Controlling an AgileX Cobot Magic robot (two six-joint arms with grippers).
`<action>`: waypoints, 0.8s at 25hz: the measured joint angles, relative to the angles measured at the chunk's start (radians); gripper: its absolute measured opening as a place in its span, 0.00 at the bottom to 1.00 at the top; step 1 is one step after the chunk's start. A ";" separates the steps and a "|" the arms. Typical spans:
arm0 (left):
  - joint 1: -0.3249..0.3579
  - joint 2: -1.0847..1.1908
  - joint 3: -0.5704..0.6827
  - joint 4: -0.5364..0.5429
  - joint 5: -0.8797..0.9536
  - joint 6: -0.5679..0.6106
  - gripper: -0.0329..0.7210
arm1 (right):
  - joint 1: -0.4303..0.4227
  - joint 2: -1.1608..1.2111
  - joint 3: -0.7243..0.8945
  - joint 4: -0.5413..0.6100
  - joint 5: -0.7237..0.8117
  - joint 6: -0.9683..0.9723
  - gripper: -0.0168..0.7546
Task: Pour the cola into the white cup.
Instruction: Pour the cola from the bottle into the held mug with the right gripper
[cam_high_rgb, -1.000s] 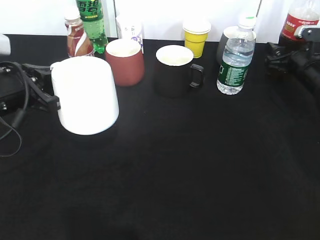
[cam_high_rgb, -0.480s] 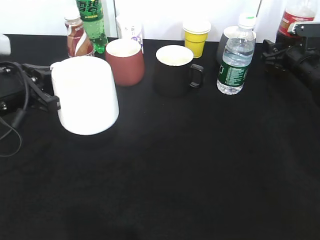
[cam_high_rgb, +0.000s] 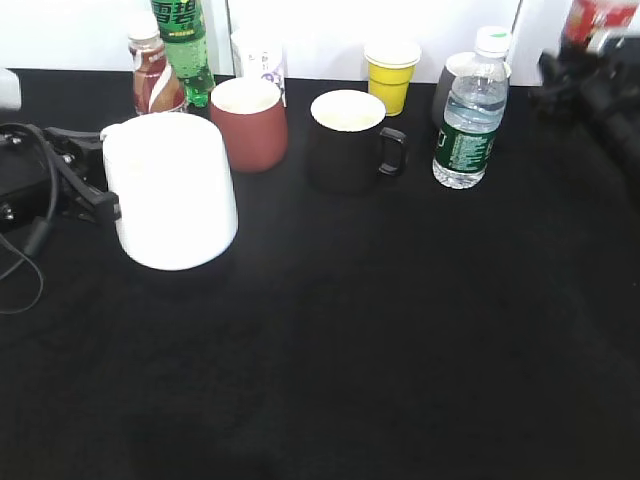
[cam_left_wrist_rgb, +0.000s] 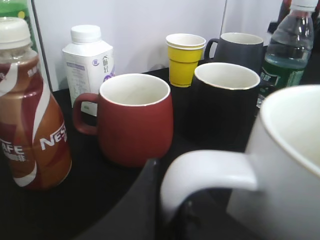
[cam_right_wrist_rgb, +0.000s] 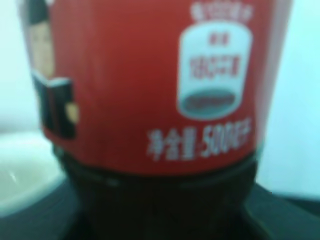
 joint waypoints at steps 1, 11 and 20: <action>0.000 0.000 0.000 0.000 0.000 0.000 0.09 | 0.000 -0.043 0.019 -0.001 0.000 0.000 0.52; -0.040 0.000 0.000 0.042 -0.068 0.001 0.09 | 0.000 -0.758 0.578 -0.253 0.138 0.066 0.52; -0.255 0.000 0.000 0.007 -0.052 0.003 0.09 | 0.188 -0.885 0.602 -0.395 0.368 0.189 0.52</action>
